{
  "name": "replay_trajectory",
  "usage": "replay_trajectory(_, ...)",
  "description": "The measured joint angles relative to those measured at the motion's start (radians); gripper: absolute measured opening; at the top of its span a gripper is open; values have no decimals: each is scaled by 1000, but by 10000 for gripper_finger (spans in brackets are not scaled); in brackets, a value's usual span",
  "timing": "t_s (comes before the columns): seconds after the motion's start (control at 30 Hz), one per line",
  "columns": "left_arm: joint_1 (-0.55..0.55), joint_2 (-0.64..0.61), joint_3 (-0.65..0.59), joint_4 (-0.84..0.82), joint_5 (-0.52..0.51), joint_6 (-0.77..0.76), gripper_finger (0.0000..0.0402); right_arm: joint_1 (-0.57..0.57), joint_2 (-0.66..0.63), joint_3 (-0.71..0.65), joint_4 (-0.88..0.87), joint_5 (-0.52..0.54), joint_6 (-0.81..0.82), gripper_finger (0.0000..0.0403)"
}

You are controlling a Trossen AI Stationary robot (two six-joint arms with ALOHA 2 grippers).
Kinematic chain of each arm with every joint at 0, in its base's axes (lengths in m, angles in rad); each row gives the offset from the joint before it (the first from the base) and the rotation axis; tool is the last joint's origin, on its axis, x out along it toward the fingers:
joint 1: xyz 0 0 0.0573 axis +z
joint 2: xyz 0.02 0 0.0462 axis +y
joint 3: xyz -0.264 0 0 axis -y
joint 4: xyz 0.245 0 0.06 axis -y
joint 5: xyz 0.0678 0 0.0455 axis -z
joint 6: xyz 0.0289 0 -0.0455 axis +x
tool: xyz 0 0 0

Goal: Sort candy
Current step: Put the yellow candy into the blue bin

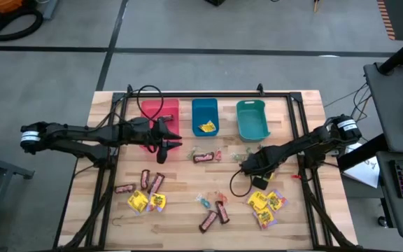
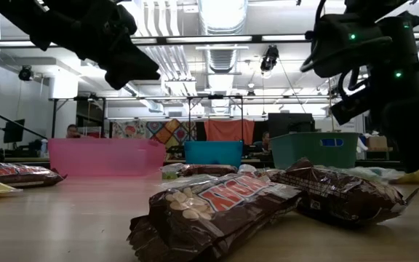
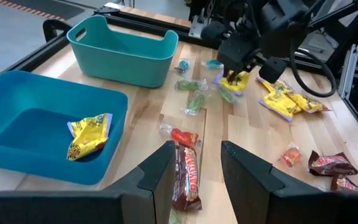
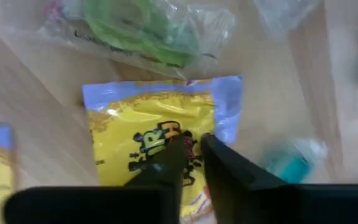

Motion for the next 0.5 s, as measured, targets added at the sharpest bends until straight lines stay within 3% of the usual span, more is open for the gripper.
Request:
replay_trajectory(0.23,0,0,0,3,0,0,113,2,-36,3,14,2,-4,9)
replay_trajectory(0.5,0,0,0,3,0,-7,113,3,-201,4,35,79,-1,8)
